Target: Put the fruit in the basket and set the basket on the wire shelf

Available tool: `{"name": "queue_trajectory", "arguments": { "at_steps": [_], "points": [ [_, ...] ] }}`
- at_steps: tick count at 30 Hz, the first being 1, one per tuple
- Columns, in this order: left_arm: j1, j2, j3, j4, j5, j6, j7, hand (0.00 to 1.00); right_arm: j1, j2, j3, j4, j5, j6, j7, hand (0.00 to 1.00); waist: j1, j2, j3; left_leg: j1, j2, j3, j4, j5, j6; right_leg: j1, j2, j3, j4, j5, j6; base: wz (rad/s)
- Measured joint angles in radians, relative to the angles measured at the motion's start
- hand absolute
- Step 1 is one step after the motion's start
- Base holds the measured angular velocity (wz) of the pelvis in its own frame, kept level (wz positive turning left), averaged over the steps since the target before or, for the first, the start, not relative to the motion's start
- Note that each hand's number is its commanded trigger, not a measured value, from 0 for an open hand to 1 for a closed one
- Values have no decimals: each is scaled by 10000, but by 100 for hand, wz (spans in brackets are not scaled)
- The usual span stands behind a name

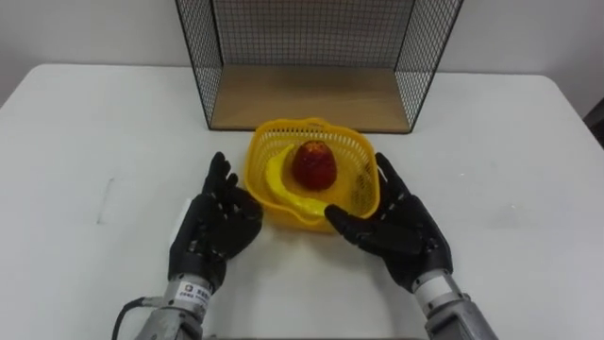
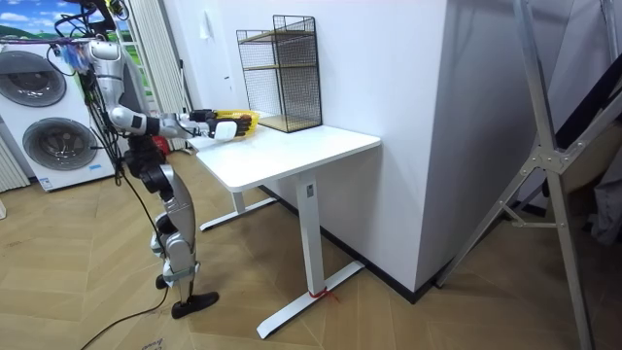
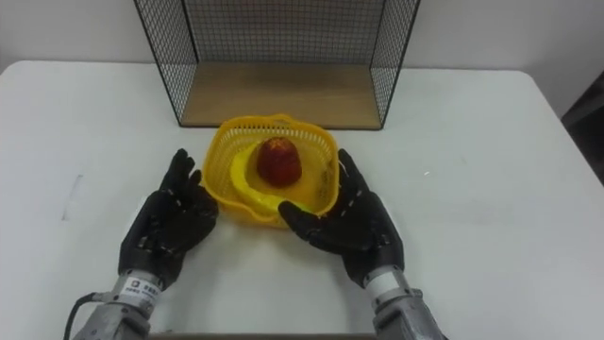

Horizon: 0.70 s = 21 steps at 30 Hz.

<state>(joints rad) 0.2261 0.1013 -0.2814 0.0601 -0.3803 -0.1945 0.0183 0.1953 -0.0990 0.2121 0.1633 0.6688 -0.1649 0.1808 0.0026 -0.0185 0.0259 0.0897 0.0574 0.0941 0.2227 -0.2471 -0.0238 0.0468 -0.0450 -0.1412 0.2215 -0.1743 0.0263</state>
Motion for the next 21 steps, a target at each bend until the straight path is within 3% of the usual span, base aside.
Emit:
{"name": "queue_trajectory", "arguments": {
  "at_steps": [21],
  "points": [
    [-17, 7, -367, 2, -5, -2, -2, 0, -3, 140, 17, 33, -37, -94, -184, 0, -316, 88, -85, 21, 17, 182, -6, 0, 0, -109, 40, 248, 72, 48, 2, -2]
  ]
}}
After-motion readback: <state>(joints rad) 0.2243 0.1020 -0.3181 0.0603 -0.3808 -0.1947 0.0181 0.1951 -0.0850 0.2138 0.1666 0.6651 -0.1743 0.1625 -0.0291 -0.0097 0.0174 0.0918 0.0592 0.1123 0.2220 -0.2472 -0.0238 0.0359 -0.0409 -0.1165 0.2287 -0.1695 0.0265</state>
